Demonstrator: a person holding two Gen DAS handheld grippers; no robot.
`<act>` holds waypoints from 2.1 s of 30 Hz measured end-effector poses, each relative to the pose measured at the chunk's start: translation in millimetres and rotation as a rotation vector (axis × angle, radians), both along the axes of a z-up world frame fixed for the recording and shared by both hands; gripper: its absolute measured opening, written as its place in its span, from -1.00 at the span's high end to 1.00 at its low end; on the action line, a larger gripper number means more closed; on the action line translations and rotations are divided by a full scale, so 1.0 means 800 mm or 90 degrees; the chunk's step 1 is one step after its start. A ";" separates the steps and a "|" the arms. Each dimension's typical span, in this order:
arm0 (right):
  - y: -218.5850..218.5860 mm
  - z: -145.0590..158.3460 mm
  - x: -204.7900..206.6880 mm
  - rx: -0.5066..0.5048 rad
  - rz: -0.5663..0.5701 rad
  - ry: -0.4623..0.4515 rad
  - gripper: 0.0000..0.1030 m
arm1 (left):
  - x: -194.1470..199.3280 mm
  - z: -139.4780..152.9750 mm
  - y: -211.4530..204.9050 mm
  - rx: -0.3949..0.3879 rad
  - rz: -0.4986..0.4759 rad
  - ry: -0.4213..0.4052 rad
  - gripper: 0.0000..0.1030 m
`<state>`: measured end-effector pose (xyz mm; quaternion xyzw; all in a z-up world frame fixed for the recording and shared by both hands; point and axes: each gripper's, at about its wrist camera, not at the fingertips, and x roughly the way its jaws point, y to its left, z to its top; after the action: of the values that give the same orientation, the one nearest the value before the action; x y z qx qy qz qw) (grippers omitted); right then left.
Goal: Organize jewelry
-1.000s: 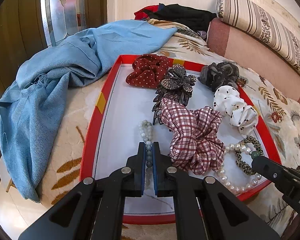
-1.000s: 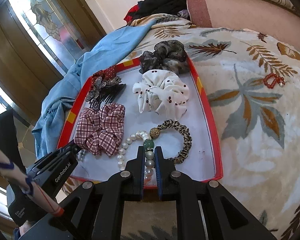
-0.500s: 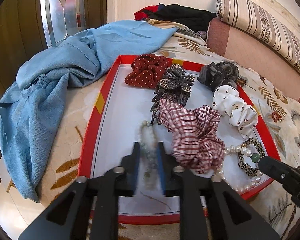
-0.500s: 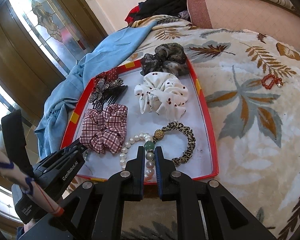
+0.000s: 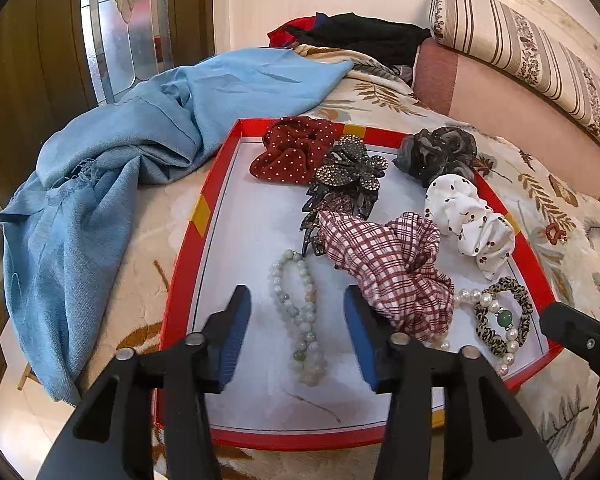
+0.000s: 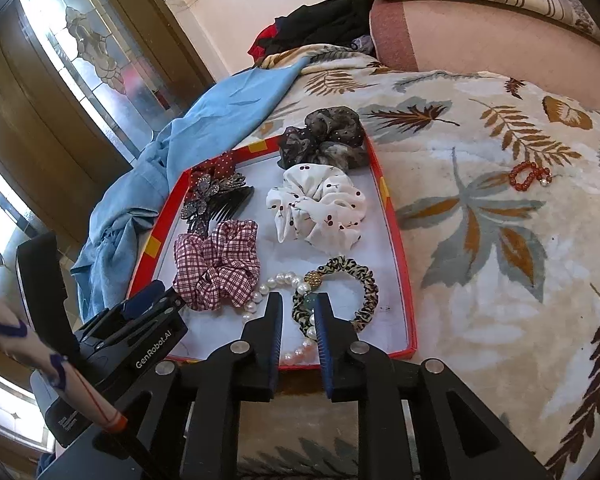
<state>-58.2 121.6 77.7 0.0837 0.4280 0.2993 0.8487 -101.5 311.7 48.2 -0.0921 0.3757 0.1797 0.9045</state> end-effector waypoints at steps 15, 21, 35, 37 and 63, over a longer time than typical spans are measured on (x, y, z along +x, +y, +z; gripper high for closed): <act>-0.021 0.017 -0.020 -0.002 -0.012 -0.031 -0.10 | 0.000 0.005 -0.006 0.049 0.024 -0.009 -0.70; -0.036 0.032 -0.037 -0.029 -0.026 -0.067 -0.49 | -0.020 0.027 -0.013 0.073 0.051 -0.072 -0.79; -0.117 0.069 -0.096 -0.090 -0.081 -0.165 -0.65 | -0.093 0.101 -0.089 0.119 0.069 -0.144 -0.96; -0.131 0.076 -0.109 -0.082 -0.085 -0.177 -0.65 | -0.105 0.117 -0.101 0.124 0.060 -0.148 -1.00; -0.159 0.139 -0.248 -0.086 -0.110 -0.303 -0.75 | -0.194 0.167 -0.147 0.122 0.065 -0.158 -1.00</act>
<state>-256.8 -5.6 188.6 -0.0099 0.2264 0.2080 0.9515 -256.4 194.3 181.9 -0.0456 0.2370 0.2477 0.9383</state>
